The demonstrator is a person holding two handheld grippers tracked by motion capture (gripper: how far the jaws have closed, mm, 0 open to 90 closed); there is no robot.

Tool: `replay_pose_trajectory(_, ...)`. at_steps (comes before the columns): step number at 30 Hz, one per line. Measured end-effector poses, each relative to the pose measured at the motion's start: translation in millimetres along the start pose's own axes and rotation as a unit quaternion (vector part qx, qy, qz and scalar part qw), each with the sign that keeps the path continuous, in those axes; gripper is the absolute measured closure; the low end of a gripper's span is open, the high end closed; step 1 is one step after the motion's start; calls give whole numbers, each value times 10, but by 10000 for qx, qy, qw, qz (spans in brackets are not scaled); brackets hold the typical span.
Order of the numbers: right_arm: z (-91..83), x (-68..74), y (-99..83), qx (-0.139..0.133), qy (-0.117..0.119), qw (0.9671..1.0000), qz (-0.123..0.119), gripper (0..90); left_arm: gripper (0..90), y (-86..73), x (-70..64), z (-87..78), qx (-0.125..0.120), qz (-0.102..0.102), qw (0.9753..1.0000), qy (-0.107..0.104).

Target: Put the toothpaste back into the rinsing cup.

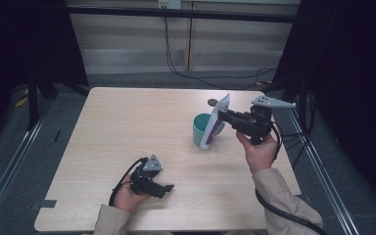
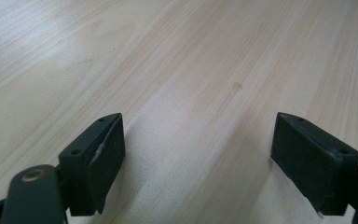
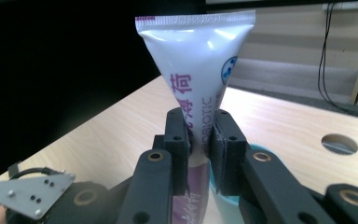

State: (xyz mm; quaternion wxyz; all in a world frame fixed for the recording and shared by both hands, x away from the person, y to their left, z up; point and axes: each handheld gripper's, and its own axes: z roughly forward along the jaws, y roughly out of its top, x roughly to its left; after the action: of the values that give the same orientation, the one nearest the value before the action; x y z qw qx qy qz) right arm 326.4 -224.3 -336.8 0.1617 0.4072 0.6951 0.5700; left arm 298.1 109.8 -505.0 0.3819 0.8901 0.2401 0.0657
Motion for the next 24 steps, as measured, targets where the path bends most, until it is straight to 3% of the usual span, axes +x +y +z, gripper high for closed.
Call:
replay_pose_trajectory(8, -17, -23, 143, -138, -62, 9999, -21, 783, 167, -48, -10, -3, -112, 212, 9997, 54)
replay_pose_trajectory(24, 115, -83, 346, -259, -311, 9991, -97, 783, 160, -58, -1, -1, -150, 233, 9996, -6)
